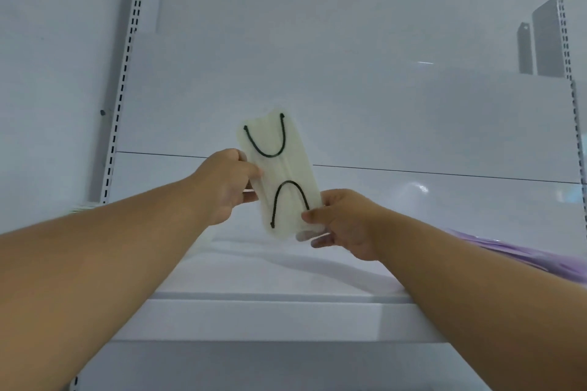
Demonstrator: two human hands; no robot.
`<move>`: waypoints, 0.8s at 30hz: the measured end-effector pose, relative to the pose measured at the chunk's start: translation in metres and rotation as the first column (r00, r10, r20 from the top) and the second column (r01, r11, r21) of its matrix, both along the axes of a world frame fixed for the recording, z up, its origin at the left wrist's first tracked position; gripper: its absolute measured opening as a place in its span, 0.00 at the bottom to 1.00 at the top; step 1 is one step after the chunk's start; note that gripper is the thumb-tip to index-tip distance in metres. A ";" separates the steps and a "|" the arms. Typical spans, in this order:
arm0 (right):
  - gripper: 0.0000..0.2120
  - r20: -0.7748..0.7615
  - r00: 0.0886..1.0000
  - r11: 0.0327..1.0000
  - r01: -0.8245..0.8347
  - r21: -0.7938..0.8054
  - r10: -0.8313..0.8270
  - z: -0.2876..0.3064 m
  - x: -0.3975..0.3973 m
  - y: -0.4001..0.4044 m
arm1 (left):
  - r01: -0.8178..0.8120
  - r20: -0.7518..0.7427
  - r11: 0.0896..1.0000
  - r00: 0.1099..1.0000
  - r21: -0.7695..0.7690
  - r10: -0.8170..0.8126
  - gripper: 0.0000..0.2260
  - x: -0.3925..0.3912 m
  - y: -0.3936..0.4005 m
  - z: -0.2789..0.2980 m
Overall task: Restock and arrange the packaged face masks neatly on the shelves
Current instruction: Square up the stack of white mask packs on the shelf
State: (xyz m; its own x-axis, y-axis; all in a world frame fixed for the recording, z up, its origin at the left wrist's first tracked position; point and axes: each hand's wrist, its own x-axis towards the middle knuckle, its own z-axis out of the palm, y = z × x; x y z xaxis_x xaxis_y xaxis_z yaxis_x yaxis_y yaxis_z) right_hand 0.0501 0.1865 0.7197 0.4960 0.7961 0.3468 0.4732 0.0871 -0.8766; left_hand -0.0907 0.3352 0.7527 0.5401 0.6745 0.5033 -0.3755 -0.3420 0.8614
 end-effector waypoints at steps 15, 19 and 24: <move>0.19 -0.126 0.985 0.941 0.151 0.304 -0.117 0.053 -0.048 0.034 | -0.293 -0.131 0.945 0.941 0.145 0.312 0.22 -0.122 0.066 0.011; 0.10 -0.110 0.971 0.938 0.233 0.257 -0.212 0.068 -0.077 0.083 | -0.260 -0.234 0.941 0.922 0.218 0.309 0.11 -0.146 0.102 0.028; 0.13 0.070 0.958 0.948 0.264 0.181 -0.280 0.089 -0.098 0.132 | -0.256 -0.344 0.916 0.868 0.310 0.359 0.07 -0.158 0.150 0.046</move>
State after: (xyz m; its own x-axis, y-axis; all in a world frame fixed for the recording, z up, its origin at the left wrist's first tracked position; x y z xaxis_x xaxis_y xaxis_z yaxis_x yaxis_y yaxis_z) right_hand -0.0481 0.3186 0.8092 0.6442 0.5618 0.5190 0.5786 0.0860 -0.8111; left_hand -0.2490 0.4852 0.7988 0.5105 0.7205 0.4693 0.1287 -0.6037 0.7868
